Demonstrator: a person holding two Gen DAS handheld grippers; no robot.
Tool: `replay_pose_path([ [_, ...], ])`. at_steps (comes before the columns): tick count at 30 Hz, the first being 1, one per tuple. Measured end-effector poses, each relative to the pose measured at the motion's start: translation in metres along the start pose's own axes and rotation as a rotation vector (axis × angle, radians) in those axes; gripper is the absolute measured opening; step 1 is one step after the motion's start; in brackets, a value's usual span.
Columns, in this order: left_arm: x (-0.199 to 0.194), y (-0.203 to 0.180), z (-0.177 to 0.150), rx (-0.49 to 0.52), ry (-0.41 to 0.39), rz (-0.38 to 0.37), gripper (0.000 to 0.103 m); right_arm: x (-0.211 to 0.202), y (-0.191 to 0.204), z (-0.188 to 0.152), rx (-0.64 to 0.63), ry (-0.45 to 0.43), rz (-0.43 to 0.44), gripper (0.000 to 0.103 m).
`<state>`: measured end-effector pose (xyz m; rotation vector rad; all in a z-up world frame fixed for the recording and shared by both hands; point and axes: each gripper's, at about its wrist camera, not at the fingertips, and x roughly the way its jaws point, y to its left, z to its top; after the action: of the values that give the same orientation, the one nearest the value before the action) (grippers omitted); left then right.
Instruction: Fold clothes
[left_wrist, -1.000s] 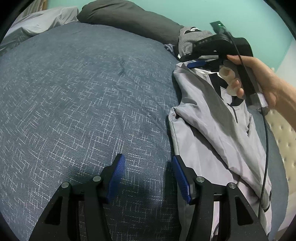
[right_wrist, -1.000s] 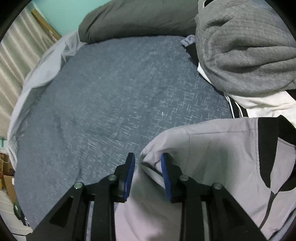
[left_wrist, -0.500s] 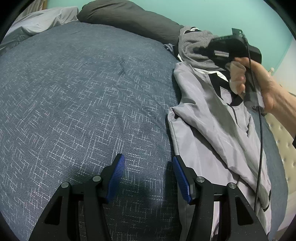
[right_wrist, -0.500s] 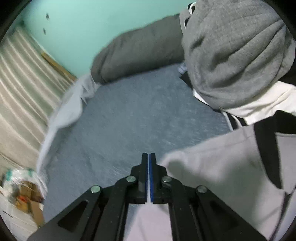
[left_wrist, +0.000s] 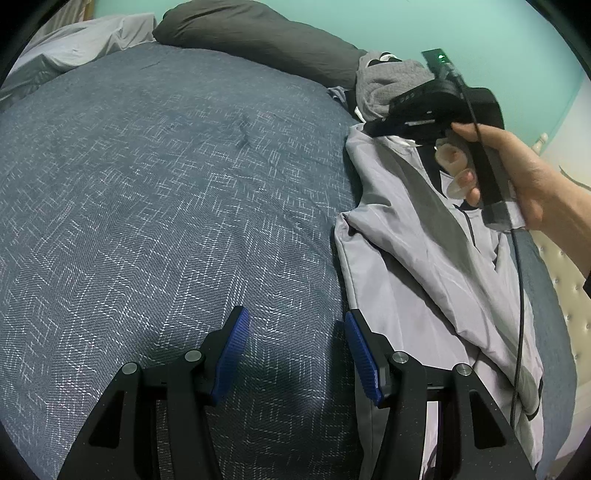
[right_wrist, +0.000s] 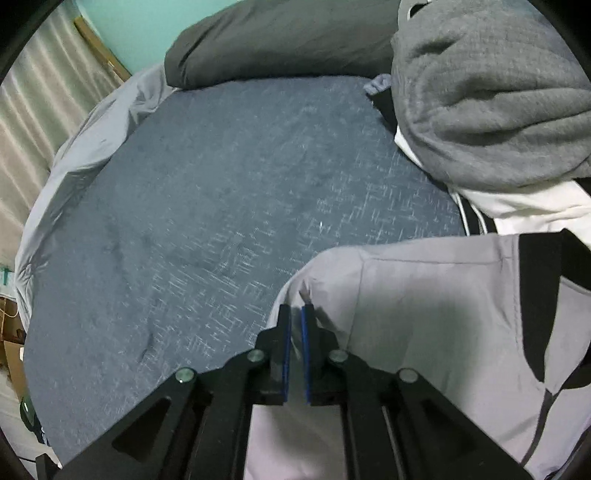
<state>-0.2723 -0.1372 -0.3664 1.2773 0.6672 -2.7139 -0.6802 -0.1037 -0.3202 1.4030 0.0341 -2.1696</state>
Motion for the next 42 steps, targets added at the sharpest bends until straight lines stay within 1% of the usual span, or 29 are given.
replay_pose_path([
  [5,0.0,0.002,0.001,-0.005,0.001,-0.008,0.058,0.008,-0.003,-0.003,0.016,-0.001,-0.01,0.007],
  [7,-0.001,0.003,0.0,-0.008,0.001,-0.009,0.058,0.009,-0.005,-0.004,0.018,-0.005,-0.009,0.011],
  [9,-0.003,0.003,0.0,-0.007,0.0,-0.009,0.058,0.009,-0.006,-0.003,0.021,-0.002,-0.016,0.019],
  [15,-0.005,0.003,-0.002,-0.011,-0.001,-0.01,0.058,0.012,-0.004,-0.004,0.002,0.009,-0.033,0.02],
  [18,-0.007,0.004,-0.002,-0.005,0.001,-0.013,0.058,0.015,-0.004,-0.004,0.0,0.015,-0.032,0.023],
  [21,-0.01,0.004,-0.004,-0.004,0.001,-0.013,0.058,0.016,0.002,-0.005,-0.052,0.019,-0.04,0.023],
  [22,-0.009,0.003,-0.003,-0.005,0.001,-0.011,0.058,0.016,0.005,-0.005,-0.07,0.017,-0.043,0.022],
  [23,-0.009,0.002,-0.004,-0.006,0.001,-0.011,0.058,0.016,0.005,-0.005,-0.078,0.014,-0.037,0.016],
  [24,-0.011,0.001,-0.005,-0.008,-0.001,-0.01,0.058,0.015,0.005,-0.006,-0.084,0.011,-0.031,0.008],
  [27,-0.01,0.001,-0.006,-0.009,-0.001,-0.012,0.058,0.0,0.004,-0.007,-0.085,-0.039,-0.012,0.002],
  [31,-0.007,0.002,-0.004,-0.011,-0.001,-0.015,0.058,-0.02,0.001,-0.009,-0.085,-0.107,0.014,0.001],
  [32,-0.006,0.002,-0.004,-0.012,-0.001,-0.016,0.058,-0.029,-0.006,-0.008,-0.051,-0.135,0.041,0.001],
  [35,-0.005,0.002,-0.004,-0.013,-0.001,-0.016,0.058,-0.043,-0.03,-0.009,0.06,-0.163,0.08,0.001],
  [42,-0.002,0.001,-0.005,-0.009,0.0,-0.009,0.058,-0.037,-0.049,-0.026,0.137,-0.151,0.119,0.001],
])
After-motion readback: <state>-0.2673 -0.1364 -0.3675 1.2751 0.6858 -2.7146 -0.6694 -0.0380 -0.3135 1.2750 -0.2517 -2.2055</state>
